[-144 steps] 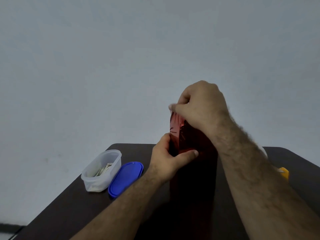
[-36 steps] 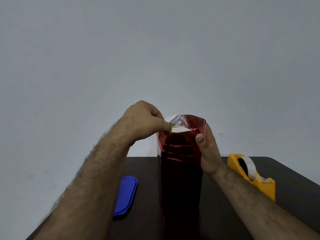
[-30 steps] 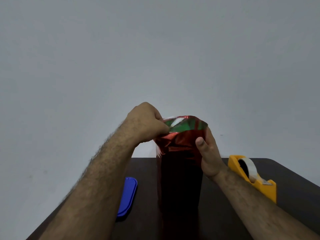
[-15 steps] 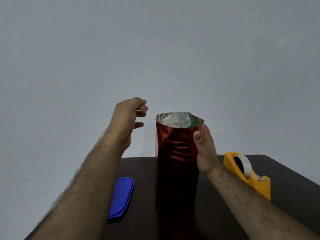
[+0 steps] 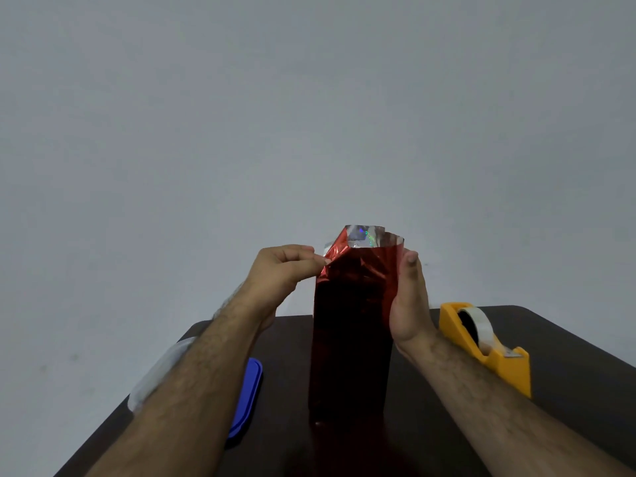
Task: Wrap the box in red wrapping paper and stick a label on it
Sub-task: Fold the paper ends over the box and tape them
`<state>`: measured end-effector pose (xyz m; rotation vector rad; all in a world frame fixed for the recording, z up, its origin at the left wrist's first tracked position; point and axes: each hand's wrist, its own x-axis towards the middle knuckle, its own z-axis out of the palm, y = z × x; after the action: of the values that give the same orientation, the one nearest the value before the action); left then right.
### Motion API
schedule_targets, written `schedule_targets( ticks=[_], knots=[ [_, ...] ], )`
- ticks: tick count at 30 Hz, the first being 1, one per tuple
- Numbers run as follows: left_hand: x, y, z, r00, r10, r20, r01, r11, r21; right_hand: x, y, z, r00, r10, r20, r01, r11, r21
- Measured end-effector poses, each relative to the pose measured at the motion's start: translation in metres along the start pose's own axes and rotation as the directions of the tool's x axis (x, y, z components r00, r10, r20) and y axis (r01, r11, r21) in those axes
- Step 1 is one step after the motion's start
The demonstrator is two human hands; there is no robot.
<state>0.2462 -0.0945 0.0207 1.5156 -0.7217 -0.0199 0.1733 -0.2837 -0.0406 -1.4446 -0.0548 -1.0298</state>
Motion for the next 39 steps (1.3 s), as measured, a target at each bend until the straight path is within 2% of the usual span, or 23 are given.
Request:
schedule_targets(
  ticks=[5,10,13,15,18,20,23,25,27,29,31,34,39],
  knots=[
    [-0.003,0.010,0.003,0.995,-0.029,0.098,0.023,0.998,0.060,-0.003,-0.003,0.001,1.000,-0.011,-0.003,0.011,0.999,0.030],
    [-0.004,0.015,0.003,0.994,-0.023,0.104,0.020,0.999,0.030,-0.006,-0.006,0.002,0.999,-0.018,0.029,0.018,1.000,0.015],
    [-0.007,0.014,0.007,0.991,0.009,0.136,-0.009,1.000,0.006,-0.008,-0.014,0.001,0.993,-0.086,0.079,0.093,0.992,-0.090],
    [-0.006,0.011,0.008,0.992,0.007,0.128,-0.007,1.000,-0.001,-0.006,-0.025,-0.002,0.976,-0.173,0.130,0.194,0.967,-0.165],
    [-0.005,0.007,0.010,0.991,-0.011,0.131,0.011,1.000,-0.002,-0.001,-0.045,-0.006,0.903,-0.345,0.256,0.412,0.863,-0.293],
    [-0.004,0.004,0.010,0.992,-0.024,0.122,0.028,0.999,-0.025,0.001,-0.055,-0.003,0.847,-0.390,0.361,0.518,0.754,-0.404],
    [-0.003,0.000,0.008,0.994,-0.010,0.112,0.017,0.998,-0.059,0.002,-0.064,0.006,0.856,-0.366,0.364,0.515,0.654,-0.554],
    [-0.002,-0.005,0.006,0.997,0.041,0.063,-0.034,0.994,-0.105,0.005,-0.067,0.009,0.847,-0.381,0.370,0.531,0.625,-0.572],
    [-0.002,-0.008,0.004,0.988,0.149,-0.045,-0.155,0.972,-0.178,0.007,-0.071,0.009,0.843,-0.370,0.390,0.537,0.633,-0.558],
    [0.001,-0.014,-0.002,0.959,0.256,-0.117,-0.275,0.944,-0.181,0.008,-0.074,0.007,0.844,-0.341,0.414,0.530,0.646,-0.549],
    [0.004,-0.018,-0.010,0.951,0.295,-0.087,-0.304,0.945,-0.123,0.005,-0.081,0.008,0.843,-0.317,0.434,0.524,0.667,-0.530],
    [0.007,-0.023,-0.016,0.963,0.266,0.047,-0.264,0.964,-0.038,0.002,-0.092,0.007,0.826,-0.270,0.494,0.509,0.734,-0.450],
    [0.004,-0.021,-0.013,0.958,0.267,0.101,-0.268,0.963,-0.008,0.001,-0.108,-0.001,0.733,-0.216,0.645,0.548,0.750,-0.372]
  ],
)
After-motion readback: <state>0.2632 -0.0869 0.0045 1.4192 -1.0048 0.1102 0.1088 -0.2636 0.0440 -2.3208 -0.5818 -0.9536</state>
